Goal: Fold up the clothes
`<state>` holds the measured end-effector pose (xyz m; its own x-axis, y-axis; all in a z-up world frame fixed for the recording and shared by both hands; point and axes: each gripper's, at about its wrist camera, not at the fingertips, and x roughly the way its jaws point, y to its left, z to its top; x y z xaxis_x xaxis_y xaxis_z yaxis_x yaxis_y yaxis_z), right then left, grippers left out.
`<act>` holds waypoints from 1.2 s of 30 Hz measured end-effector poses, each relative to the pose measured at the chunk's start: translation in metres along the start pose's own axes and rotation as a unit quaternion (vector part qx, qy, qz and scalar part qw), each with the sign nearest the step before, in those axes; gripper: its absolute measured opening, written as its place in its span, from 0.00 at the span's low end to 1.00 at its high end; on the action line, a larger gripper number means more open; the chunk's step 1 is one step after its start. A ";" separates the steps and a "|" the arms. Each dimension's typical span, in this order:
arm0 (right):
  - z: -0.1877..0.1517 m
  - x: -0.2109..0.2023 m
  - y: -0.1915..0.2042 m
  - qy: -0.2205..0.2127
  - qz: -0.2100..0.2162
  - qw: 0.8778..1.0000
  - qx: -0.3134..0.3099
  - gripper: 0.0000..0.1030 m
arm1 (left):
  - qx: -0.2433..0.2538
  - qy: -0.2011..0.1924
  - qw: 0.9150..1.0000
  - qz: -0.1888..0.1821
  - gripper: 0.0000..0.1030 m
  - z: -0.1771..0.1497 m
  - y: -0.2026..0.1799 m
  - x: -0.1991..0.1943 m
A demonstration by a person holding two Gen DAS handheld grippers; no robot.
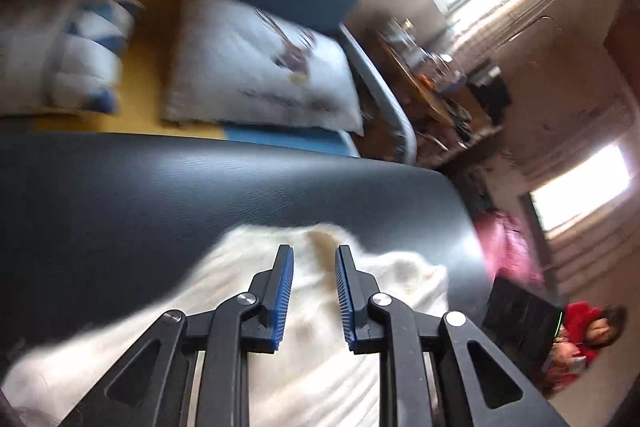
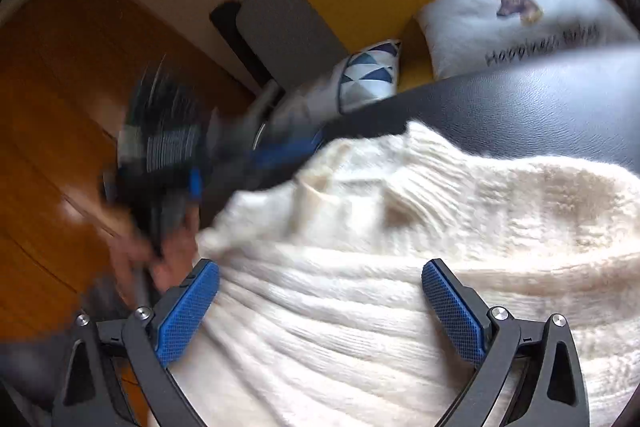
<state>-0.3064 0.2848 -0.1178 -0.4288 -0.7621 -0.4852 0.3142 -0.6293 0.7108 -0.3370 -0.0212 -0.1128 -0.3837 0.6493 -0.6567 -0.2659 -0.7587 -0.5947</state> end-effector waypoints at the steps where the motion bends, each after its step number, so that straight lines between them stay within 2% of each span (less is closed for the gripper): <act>1: 0.008 0.000 0.003 -0.005 0.025 1.000 0.016 0.99 | 0.003 -0.012 1.000 0.013 0.18 -0.010 0.003 -0.014; 4: 0.031 0.012 0.013 -0.009 0.104 0.993 0.049 0.99 | 0.025 -0.026 0.998 0.056 0.19 -0.040 0.002 -0.035; 6: 0.047 0.039 0.019 0.013 0.135 0.988 0.073 1.00 | 0.042 -0.026 0.995 0.092 0.19 -0.060 -0.001 -0.041; 12: 0.063 0.107 0.009 0.071 0.082 0.985 0.135 1.00 | 0.023 -0.016 0.996 0.089 0.19 -0.079 0.015 -0.038; 16: 0.069 0.136 0.025 0.100 0.127 0.980 0.117 1.00 | 0.016 -0.010 0.996 0.084 0.19 -0.083 0.021 -0.028; 17: 0.072 0.141 0.031 0.093 0.129 0.981 0.108 1.00 | 0.013 -0.011 0.997 0.082 0.19 -0.085 0.022 -0.026; 21: 0.082 0.150 0.026 0.039 0.085 0.990 0.102 1.00 | 0.015 -0.020 0.996 0.084 0.19 -0.091 0.022 -0.025; 23: 0.081 0.160 0.022 0.054 0.040 0.994 0.090 0.96 | 0.010 -0.020 0.996 0.083 0.19 -0.091 0.022 -0.025; 26: 0.082 0.153 0.033 0.059 0.010 0.996 0.060 0.97 | -0.008 -0.021 0.997 0.072 0.19 -0.088 0.026 -0.026; 31: 0.077 0.110 0.032 0.041 0.033 0.997 0.059 1.00 | -0.033 -0.025 0.998 0.055 0.19 -0.079 0.029 -0.034; 33: 0.073 0.102 0.028 0.057 0.031 0.996 0.068 1.00 | -0.027 -0.030 0.998 0.054 0.19 -0.076 0.027 -0.036; 36: 0.073 0.122 0.022 0.105 0.032 0.991 0.076 1.00 | -0.008 -0.036 0.998 0.044 0.19 -0.072 0.016 -0.033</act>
<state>-0.4132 0.1893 -0.1241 -0.2206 -0.8243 -0.5215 0.1959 -0.5612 0.8042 -0.2644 -0.0508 -0.1341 -0.4673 0.5745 -0.6719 -0.2155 -0.8111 -0.5437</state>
